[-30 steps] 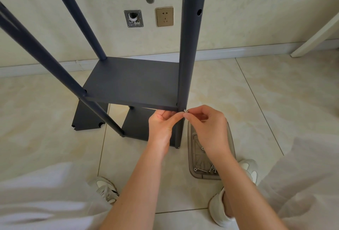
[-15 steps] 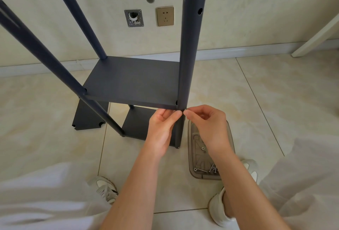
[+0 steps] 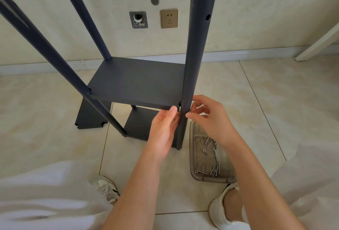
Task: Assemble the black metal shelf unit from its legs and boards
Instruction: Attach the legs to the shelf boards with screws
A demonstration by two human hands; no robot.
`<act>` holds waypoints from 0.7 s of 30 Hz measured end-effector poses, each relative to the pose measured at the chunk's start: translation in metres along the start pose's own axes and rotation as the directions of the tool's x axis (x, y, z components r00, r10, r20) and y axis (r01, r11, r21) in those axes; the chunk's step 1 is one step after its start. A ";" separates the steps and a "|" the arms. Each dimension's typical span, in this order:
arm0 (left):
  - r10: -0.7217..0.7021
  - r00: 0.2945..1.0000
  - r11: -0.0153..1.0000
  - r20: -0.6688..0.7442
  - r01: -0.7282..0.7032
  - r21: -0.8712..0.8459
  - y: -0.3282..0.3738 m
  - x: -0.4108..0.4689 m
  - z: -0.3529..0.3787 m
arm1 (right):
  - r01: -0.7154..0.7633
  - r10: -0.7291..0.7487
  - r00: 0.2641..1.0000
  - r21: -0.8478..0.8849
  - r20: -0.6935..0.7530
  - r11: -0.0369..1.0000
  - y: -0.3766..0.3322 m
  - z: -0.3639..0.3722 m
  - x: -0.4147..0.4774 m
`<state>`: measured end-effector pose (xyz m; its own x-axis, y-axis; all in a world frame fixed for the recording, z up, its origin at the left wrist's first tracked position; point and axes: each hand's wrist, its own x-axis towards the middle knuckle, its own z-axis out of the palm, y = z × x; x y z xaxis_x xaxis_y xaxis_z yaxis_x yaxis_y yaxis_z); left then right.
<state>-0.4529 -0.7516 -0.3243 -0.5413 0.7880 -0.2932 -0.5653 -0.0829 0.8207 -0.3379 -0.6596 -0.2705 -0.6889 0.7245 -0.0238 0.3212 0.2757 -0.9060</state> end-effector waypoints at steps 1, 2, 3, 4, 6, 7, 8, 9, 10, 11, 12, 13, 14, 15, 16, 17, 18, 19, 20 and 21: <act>0.005 1.000 1.000 0.014 -0.005 -0.014 -0.001 0.000 0.000 | 0.013 -0.013 1.000 -0.012 0.019 1.000 0.000 -0.003 0.001; 0.007 1.000 1.000 0.029 -0.007 -0.025 -0.001 -0.001 0.000 | 0.025 -0.024 0.999 -0.018 0.037 1.000 0.001 -0.006 0.002; 0.006 0.999 1.000 0.037 -0.005 -0.027 -0.002 -0.001 0.000 | 0.031 -0.029 0.998 -0.025 0.053 0.999 0.002 -0.008 0.003; 0.001 0.999 1.000 0.036 0.000 -0.018 -0.002 -0.001 0.001 | 0.031 -0.028 0.997 -0.036 0.068 0.999 0.003 -0.009 0.004; -0.009 1.000 1.000 0.028 0.009 0.003 -0.002 -0.001 0.001 | 0.042 -0.037 0.995 -0.054 0.087 0.998 0.005 -0.010 0.004; -0.013 1.000 1.000 0.022 0.013 0.006 -0.002 -0.001 0.002 | 0.057 -0.052 0.995 -0.052 0.090 0.997 0.006 -0.011 0.004; -0.016 1.000 1.000 0.012 0.015 0.009 -0.003 -0.001 0.003 | 0.075 -0.070 0.993 -0.046 0.090 0.996 0.008 -0.011 0.004; -0.017 1.000 1.000 -0.001 0.017 0.012 -0.003 -0.001 0.003 | 0.090 -0.087 0.992 -0.039 0.087 0.995 0.009 -0.012 0.004; -0.018 1.000 1.000 -0.011 0.019 0.013 -0.002 -0.001 0.004 | 0.099 -0.096 0.992 -0.031 0.085 0.995 0.010 -0.013 0.004; -0.022 1.000 1.000 -0.016 0.022 0.010 -0.002 -0.001 0.004 | 0.101 -0.099 0.992 -0.021 0.084 0.995 0.011 -0.014 0.004; -0.027 0.999 1.000 -0.017 0.027 0.008 -0.002 -0.001 0.004 | 0.103 -0.101 0.991 -0.010 0.085 0.995 0.012 -0.014 0.005; -0.034 0.999 0.999 -0.018 0.034 0.006 -0.002 -0.001 0.004 | 0.109 -0.108 0.991 -0.001 0.085 0.994 0.012 -0.014 0.005; -0.042 0.999 0.999 -0.022 0.042 0.009 -0.002 -0.002 0.004 | 0.118 -0.118 0.990 0.005 0.080 0.993 0.013 -0.014 0.004; -0.049 0.998 0.999 -0.030 0.050 0.017 -0.002 -0.002 0.005 | 0.126 -0.126 0.990 0.011 0.070 0.992 0.013 -0.013 0.004; -0.055 0.998 0.998 -0.040 0.057 0.028 -0.002 -0.001 0.005 | 0.129 -0.130 0.990 0.013 0.055 0.992 0.014 -0.012 0.003; -0.059 0.997 0.997 -0.050 0.061 0.037 -0.002 -0.001 0.005 | 0.131 -0.131 0.991 0.008 0.037 0.991 0.014 -0.010 0.003; -0.060 0.997 0.997 -0.057 0.062 0.041 -0.003 -0.001 0.005 | 0.131 -0.131 0.991 -0.006 0.019 0.991 0.014 -0.009 0.003; -0.060 0.996 0.997 -0.061 0.063 0.039 -0.002 -0.001 0.006 | 0.130 -0.130 0.992 -0.026 0.003 0.991 0.013 -0.009 0.002; -0.059 0.996 0.998 -0.062 0.061 0.034 -0.002 -0.001 0.006 | 0.127 -0.127 0.992 -0.044 -0.008 0.991 0.012 -0.008 0.002; -0.058 0.996 0.998 -0.060 0.060 0.029 -0.002 -0.002 0.006 | 0.123 -0.124 0.992 -0.051 -0.014 0.991 0.012 -0.008 0.002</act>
<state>-0.4470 -0.7490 -0.3223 -0.5442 0.7532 -0.3694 -0.5785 -0.0180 0.8155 -0.3301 -0.6502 -0.2785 -0.7141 0.6936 0.0949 0.2665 0.3947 -0.8793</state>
